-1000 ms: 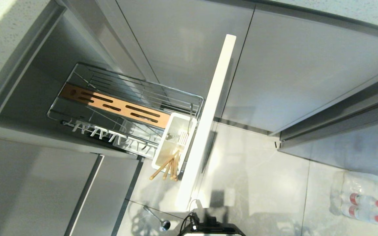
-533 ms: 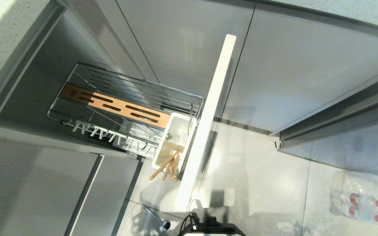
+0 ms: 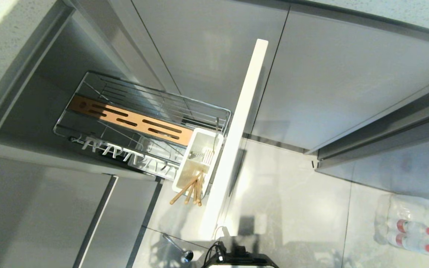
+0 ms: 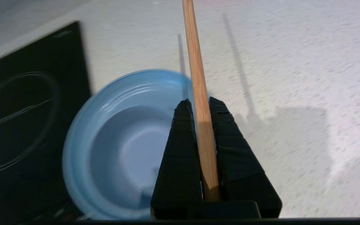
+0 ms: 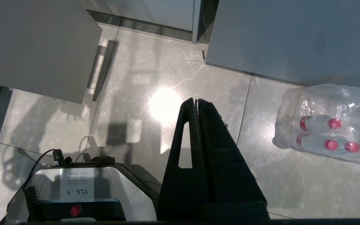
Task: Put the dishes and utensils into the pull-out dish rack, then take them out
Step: Take the chopsticks out of the cupboard
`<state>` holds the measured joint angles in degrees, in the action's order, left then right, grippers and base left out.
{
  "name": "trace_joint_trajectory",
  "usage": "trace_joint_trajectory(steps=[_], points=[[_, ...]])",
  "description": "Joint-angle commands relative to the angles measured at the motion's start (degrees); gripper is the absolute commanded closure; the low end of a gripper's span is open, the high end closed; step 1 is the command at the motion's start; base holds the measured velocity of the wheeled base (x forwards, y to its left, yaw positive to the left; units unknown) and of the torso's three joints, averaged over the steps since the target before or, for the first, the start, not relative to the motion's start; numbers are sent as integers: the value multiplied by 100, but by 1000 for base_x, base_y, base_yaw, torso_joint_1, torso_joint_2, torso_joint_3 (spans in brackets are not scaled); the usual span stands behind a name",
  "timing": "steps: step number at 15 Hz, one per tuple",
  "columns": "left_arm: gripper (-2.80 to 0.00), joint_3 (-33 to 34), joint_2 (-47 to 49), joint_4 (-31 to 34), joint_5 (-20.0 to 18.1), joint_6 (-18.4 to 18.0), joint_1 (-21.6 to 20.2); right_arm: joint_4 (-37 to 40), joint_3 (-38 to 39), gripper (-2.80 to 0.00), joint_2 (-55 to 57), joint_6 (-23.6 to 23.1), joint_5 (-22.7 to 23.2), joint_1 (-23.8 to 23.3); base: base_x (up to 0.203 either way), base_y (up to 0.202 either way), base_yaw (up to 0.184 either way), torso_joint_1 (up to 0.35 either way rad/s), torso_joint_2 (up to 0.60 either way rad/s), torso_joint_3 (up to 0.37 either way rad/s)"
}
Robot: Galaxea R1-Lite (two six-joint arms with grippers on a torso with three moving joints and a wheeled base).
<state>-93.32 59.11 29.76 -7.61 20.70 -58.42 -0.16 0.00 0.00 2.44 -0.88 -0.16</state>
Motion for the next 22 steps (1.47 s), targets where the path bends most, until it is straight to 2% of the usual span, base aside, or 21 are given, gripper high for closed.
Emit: trace_joint_trajectory(steps=[1,6,11,16,22], points=[[0,-86,512,-128,-175,92,49,-2,0,0,9,2,0,-1,0,0,0,0,0,0],[0,-4,1155,-935,-268,607,479,-2,0,0,9,2,0,-2,0,0,0,0,0,0],[0,362,1217,-937,-276,956,766,-2,0,0,4,2,0,-2,0,0,0,0,0,0],[0,534,1208,-905,-351,1129,979,-2,0,0,7,2,0,0,0,0,0,0,0,0],[0,543,1217,-884,-364,1120,982,-2,0,0,9,2,0,-2,0,0,0,0,0,0]])
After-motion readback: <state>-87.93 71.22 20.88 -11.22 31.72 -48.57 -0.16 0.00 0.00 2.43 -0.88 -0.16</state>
